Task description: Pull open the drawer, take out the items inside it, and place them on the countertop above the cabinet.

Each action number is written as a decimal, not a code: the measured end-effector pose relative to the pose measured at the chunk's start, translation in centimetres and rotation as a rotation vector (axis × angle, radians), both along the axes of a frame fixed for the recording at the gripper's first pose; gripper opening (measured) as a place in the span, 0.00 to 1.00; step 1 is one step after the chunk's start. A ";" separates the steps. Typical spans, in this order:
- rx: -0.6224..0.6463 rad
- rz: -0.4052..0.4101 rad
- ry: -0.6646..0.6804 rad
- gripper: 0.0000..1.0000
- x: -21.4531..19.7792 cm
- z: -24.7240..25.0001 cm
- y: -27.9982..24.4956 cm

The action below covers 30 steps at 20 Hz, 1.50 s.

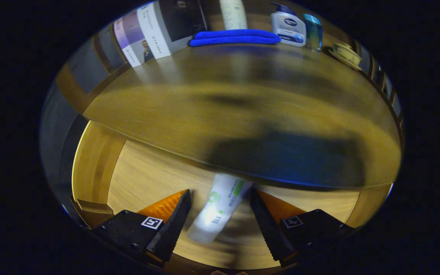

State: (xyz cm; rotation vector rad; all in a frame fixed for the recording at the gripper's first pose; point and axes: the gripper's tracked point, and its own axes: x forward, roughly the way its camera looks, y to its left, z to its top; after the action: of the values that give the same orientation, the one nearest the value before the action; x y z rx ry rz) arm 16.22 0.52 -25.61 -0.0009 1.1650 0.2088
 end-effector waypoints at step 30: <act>0.055 0.136 0.009 0.35 -2.1 3.0 1.1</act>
State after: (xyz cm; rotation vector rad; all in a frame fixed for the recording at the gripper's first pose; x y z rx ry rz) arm 14.09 1.59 -22.61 -0.0309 1.1686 0.3619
